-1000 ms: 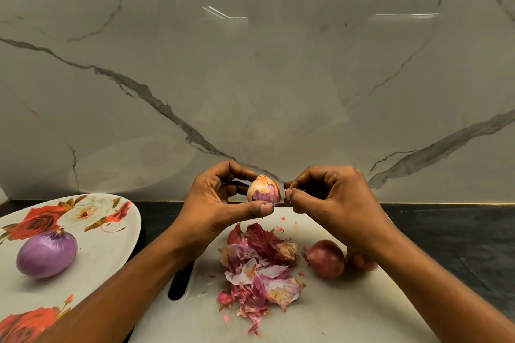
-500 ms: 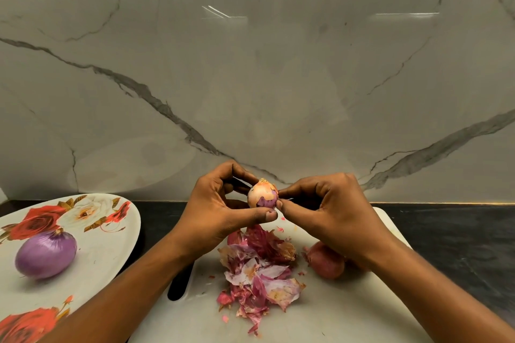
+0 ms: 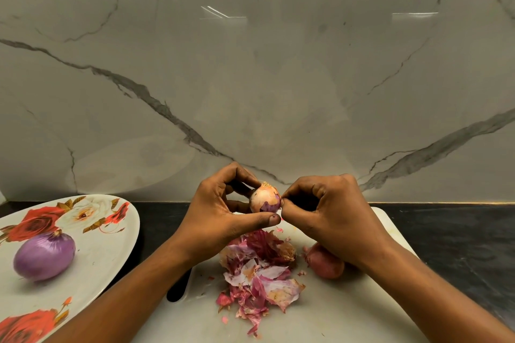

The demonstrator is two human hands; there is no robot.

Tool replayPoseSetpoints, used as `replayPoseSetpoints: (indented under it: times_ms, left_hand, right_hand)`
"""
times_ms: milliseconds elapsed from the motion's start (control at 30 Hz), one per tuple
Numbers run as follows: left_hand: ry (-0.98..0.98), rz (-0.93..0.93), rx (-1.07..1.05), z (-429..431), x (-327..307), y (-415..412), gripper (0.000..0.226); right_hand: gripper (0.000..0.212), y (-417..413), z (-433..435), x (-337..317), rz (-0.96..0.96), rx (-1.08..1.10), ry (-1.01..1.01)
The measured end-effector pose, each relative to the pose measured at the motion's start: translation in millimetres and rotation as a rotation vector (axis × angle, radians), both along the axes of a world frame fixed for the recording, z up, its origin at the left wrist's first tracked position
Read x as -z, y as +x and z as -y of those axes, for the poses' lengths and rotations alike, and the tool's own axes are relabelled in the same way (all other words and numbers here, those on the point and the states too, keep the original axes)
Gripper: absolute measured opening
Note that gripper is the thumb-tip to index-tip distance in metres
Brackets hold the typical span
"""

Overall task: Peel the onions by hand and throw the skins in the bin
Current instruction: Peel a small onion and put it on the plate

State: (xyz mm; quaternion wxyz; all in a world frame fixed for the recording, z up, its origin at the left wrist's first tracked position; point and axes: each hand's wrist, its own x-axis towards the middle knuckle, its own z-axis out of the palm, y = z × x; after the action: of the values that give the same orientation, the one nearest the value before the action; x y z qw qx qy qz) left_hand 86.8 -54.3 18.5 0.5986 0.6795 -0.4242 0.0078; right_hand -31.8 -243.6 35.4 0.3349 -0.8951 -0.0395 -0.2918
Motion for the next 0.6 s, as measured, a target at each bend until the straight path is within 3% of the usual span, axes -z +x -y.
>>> replayPoseSetpoints:
  times_ms: [600]
  left_hand:
    - [-0.144,-0.281,0.153,-2.8,-5.1,0.7,0.051]
  right_hand:
    - [0.008,0.2,5.7,-4.1,-0.027,0.119,0.054]
